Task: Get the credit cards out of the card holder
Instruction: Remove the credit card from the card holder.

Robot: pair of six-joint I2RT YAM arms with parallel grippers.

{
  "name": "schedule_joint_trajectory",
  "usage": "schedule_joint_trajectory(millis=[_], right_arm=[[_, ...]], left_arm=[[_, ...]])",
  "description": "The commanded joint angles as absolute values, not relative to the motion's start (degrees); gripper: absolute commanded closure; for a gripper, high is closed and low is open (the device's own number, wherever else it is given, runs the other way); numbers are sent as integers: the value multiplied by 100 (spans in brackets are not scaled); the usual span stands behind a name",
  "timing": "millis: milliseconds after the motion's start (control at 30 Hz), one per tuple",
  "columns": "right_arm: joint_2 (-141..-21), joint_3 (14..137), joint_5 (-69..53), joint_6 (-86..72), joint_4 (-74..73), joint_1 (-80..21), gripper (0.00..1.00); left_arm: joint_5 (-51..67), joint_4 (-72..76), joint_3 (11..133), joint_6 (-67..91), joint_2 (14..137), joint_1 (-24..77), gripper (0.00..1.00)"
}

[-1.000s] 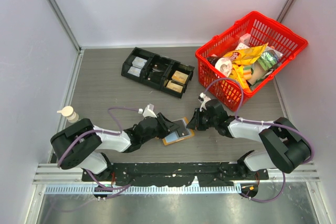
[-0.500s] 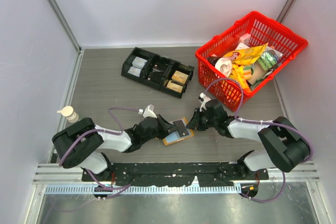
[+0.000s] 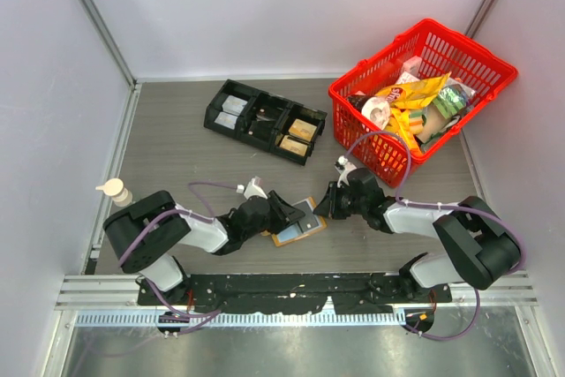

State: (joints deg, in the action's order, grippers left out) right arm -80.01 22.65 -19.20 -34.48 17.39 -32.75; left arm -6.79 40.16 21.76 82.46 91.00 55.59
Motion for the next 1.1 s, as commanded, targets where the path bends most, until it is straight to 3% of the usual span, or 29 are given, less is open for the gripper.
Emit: schedule_joint_trajectory(millis=[0, 100, 233, 433, 1067], right_arm=[[-8138, 2101, -2048, -3603, 1503, -3349, 88], [-8174, 2083, -1995, -3612, 1512, -3349, 88], [-8305, 2057, -1872, -3613, 1512, -3349, 88], [-8508, 2004, -1793, -3630, 1564, -3314, 89], [-8684, 2013, -1784, -3718, 1617, -3226, 90]], left_arm=[[-519, 4649, 2452, 8358, 9342, 5581, 58], [-501, 4938, 2373, 8411, 9422, 5581, 60], [-615, 5132, 2137, 8551, 9352, 5581, 80], [-809, 5212, 1706, 8631, 9079, 5581, 92], [-835, 5177, 1371, 8684, 8798, 5572, 93]])
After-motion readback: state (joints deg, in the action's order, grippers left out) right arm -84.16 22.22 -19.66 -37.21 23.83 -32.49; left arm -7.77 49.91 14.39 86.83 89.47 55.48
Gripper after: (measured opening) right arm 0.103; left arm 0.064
